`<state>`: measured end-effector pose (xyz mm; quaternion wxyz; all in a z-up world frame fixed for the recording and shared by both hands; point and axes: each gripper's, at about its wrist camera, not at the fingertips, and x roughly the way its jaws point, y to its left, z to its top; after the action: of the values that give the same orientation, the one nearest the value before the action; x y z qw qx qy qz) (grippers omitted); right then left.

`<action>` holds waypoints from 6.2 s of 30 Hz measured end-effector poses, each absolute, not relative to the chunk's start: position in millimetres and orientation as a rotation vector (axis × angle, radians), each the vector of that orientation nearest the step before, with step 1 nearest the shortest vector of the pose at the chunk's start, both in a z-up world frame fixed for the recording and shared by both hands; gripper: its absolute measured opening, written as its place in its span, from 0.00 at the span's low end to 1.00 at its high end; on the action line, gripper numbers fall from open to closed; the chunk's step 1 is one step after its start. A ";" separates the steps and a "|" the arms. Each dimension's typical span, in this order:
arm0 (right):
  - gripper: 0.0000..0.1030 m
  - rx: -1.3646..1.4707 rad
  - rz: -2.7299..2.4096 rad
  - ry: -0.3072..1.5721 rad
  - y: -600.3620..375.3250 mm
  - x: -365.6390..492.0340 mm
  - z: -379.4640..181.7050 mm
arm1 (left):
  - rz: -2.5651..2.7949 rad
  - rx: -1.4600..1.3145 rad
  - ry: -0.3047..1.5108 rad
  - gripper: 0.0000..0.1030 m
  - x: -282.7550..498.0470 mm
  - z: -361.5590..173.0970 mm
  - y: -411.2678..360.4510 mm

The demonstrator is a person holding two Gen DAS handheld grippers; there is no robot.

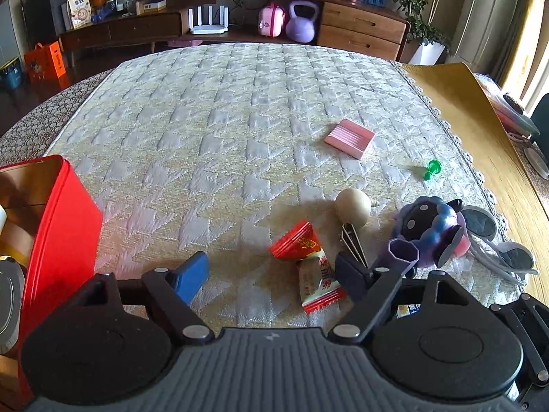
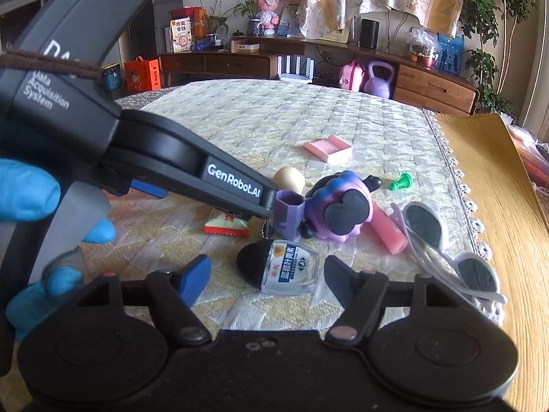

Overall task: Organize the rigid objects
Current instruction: 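Grasp the red snack packet with the left tool while the right tool grasps the small black-capped bottle, then carry the snack packet and small bottle into the red box and open both tools, then move both open tools back toward the remaining cluster of items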

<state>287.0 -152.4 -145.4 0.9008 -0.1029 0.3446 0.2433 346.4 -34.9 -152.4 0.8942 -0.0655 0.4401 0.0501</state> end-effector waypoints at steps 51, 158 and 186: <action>0.51 -0.165 0.503 0.649 -114.3 206.1 -63.2 | 0.005 -0.220 0.812 0.18 240.8 -68.1 41.5; 0.79 -0.013 0.616 0.642 -112.7 178.8 -37.1 | -0.006 -0.102 0.810 0.65 205.0 -38.8 91.6; 1.00 -0.042 0.364 0.659 -271.9 207.3 -69.2 | -0.071 -0.059 0.732 0.82 203.3 -58.7 -38.4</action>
<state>207.3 -271.9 -69.2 0.9299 -0.0203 0.3215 0.1775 203.3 -38.4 -58.7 0.9327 -0.0286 0.3578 -0.0349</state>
